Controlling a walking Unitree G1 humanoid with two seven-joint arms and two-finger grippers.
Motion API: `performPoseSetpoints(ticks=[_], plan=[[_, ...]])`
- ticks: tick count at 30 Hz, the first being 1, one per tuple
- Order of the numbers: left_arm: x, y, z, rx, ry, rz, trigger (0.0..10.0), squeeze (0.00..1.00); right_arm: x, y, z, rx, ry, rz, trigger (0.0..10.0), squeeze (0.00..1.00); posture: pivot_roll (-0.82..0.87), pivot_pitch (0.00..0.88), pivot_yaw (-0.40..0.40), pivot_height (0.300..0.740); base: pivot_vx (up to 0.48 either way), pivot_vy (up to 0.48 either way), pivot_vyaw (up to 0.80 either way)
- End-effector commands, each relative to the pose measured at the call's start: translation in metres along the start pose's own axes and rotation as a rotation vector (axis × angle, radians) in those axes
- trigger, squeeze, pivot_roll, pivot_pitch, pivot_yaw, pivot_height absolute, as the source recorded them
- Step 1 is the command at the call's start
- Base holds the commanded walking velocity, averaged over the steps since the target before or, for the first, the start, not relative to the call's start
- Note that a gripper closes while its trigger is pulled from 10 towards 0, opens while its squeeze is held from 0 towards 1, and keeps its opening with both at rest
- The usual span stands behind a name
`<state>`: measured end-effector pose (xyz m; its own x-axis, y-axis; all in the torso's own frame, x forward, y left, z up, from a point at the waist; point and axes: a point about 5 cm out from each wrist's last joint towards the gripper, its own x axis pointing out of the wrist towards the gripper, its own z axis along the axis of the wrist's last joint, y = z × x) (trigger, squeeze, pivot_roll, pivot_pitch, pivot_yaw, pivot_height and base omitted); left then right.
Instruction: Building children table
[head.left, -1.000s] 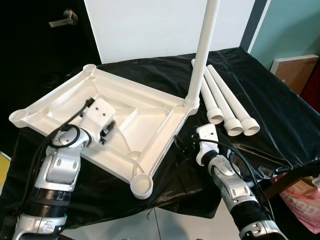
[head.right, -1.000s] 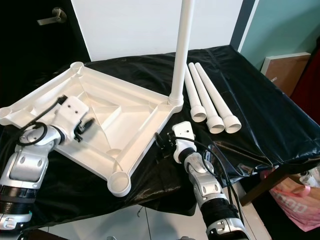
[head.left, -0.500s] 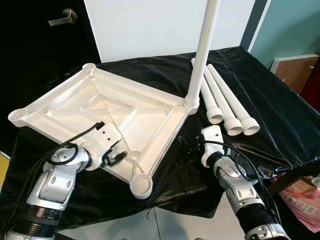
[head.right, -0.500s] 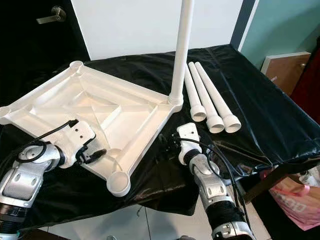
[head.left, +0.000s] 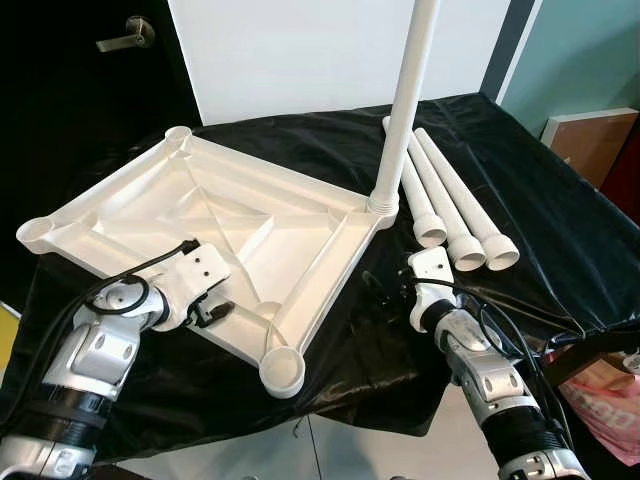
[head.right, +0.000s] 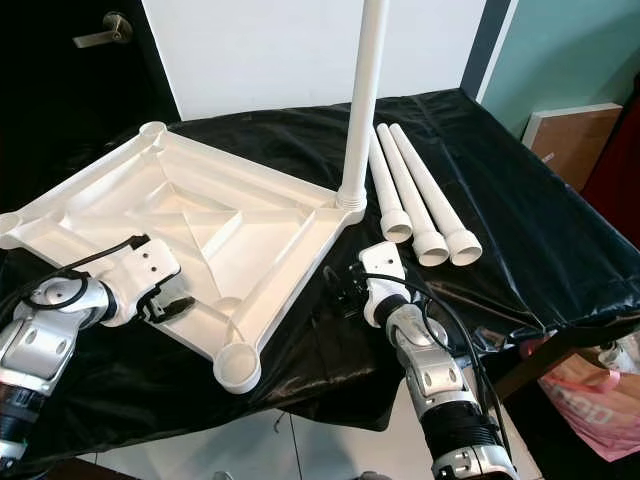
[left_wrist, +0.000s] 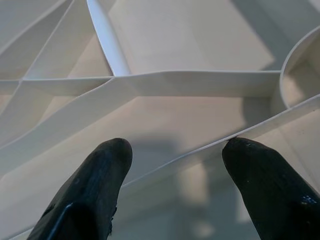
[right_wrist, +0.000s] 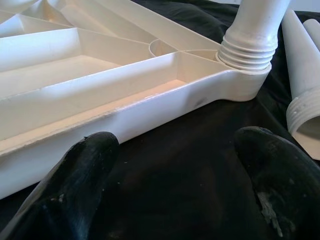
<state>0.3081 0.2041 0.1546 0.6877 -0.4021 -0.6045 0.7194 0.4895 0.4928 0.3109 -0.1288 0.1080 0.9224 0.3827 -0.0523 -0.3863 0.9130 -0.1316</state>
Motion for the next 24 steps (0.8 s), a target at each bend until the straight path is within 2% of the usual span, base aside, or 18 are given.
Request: performPoseSetpoints(ticks=[1, 8, 17, 24], plan=[[0.006, 0.001, 0.006, 0.045, -0.013, -0.017, 10.0, 0.00, -0.001, -0.001, 0.000, -0.001, 0.008, -0.003, 10.0, 0.00, -0.15, 0.030, 0.011, 0.740, 0.000, 0.000, 0.00], [0.018, 0.000, 0.010, 0.092, -0.011, -0.090, 10.0, 0.00, -0.006, -0.002, 0.000, -0.009, 0.014, -0.009, 10.0, 0.00, -0.16, 0.037, 0.030, 0.740, 0.000, 0.000, 0.00], [0.025, -0.006, 0.008, 0.164, 0.023, -0.196, 10.0, 0.00, -0.014, -0.006, -0.004, -0.018, 0.028, -0.030, 10.0, 0.00, -0.18, 0.061, 0.051, 0.740, 0.000, 0.000, 0.00], [0.033, -0.012, 0.010, 0.210, 0.025, -0.295, 10.0, 0.00, -0.025, -0.009, -0.008, -0.022, 0.051, -0.055, 10.0, 0.00, -0.20, 0.119, 0.075, 0.740, 0.000, 0.000, 0.00]])
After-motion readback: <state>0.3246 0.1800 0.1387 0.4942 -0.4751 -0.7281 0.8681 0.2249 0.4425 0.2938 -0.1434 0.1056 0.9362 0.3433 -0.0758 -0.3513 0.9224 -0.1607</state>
